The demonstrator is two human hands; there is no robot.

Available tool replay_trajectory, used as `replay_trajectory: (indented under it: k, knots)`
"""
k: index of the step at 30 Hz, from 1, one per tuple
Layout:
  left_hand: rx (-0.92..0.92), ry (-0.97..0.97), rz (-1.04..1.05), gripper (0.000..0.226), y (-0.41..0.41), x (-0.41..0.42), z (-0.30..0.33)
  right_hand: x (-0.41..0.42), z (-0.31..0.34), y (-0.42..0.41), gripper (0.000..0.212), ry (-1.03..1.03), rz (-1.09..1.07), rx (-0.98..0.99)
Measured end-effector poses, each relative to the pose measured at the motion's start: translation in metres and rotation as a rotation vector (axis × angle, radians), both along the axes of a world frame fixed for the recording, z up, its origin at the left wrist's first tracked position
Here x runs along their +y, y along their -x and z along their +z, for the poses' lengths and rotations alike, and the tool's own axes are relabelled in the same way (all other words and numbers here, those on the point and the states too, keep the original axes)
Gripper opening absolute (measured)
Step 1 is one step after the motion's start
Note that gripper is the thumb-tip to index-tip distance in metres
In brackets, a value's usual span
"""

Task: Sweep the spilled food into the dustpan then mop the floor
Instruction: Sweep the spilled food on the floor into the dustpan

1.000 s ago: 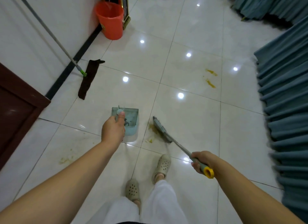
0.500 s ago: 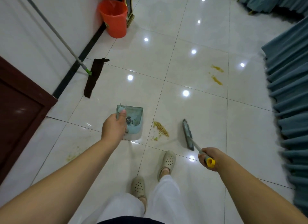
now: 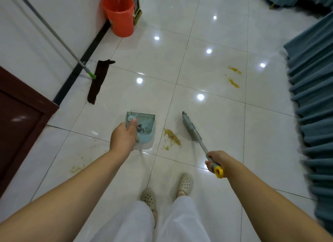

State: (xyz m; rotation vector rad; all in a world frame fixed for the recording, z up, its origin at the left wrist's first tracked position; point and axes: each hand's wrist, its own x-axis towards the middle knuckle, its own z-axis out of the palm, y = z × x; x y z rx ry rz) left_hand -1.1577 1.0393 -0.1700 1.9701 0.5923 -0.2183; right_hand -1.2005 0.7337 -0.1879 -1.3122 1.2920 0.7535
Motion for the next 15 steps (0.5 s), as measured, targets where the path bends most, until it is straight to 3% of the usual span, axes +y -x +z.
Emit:
replay_trajectory:
  k: [8,15]
  knots:
    - [0.009,-0.006,0.065,0.053,0.009,-0.016,0.002,-0.015,0.003,-0.024,0.013,0.001,0.209,0.044]
    - [0.019,-0.007,0.196,0.049,0.026,-0.047,-0.002,-0.023,-0.003,-0.074,0.025,0.116,0.651,-0.046]
